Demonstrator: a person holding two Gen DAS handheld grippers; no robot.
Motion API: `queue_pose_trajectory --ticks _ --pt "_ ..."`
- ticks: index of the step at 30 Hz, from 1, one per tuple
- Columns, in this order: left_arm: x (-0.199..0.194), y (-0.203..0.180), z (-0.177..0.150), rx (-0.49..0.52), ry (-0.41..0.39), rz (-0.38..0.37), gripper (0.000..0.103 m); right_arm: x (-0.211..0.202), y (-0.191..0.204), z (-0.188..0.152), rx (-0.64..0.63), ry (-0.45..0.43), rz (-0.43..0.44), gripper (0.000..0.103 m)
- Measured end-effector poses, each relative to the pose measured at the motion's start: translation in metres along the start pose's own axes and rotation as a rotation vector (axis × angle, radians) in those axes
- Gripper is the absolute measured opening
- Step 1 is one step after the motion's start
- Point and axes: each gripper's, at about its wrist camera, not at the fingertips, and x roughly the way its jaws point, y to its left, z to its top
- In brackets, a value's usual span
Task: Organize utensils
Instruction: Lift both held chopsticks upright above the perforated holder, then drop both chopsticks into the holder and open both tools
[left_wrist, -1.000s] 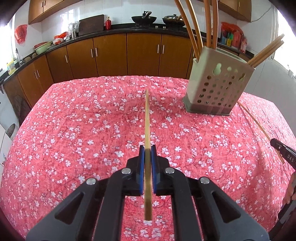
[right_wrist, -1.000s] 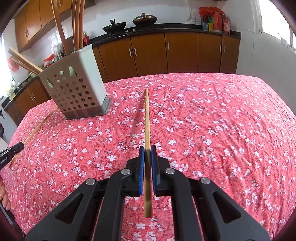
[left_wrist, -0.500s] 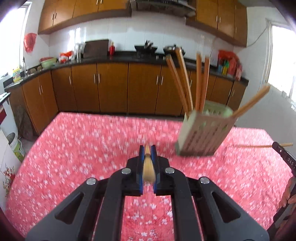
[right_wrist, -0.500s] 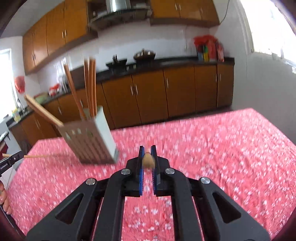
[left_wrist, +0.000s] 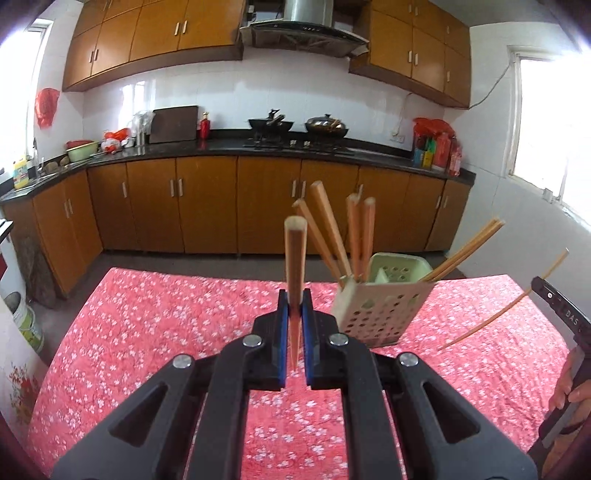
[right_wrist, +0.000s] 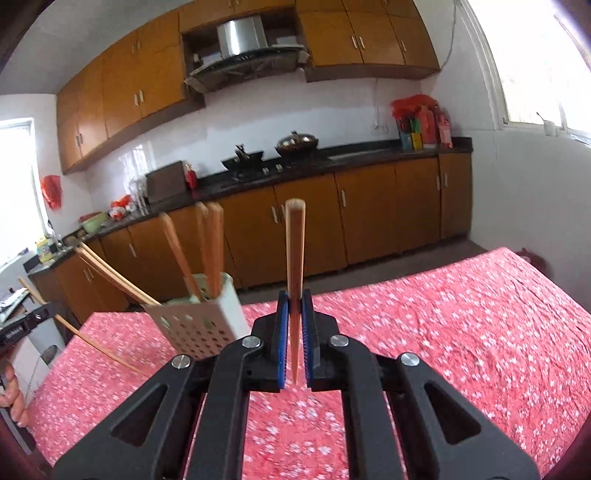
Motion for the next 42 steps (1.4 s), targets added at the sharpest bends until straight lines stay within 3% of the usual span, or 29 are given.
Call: queue_pose_trajectory --ticks 7,14,24,31,42 --pt "-0.021 -0.022 0.028 -0.003 -0.045 -0.096 0.008 -0.027 0.029 0.028 -0.022 -0.074 0.128 0.008" --pt "-0.036 -0.043 0.064 -0.003 -0.147 -0.131 0.008 -0.04 0.06 0.052 -0.067 -0.158 0.203 0.008" --pt "-0.026 -0.052 0.103 -0.08 -0.244 -0.121 0.008 -0.015 0.071 0.071 -0.07 -0.214 0.19 0.008" --pt "0.0 -0.06 0.105 -0.069 -0.288 -0.098 0.008 0.014 0.072 0.069 -0.061 -0.194 0.152 0.008" --pt "0.046 -0.06 0.089 -0.074 -0.216 -0.116 0.008 0.041 0.074 0.054 -0.075 -0.11 0.127 0.008"
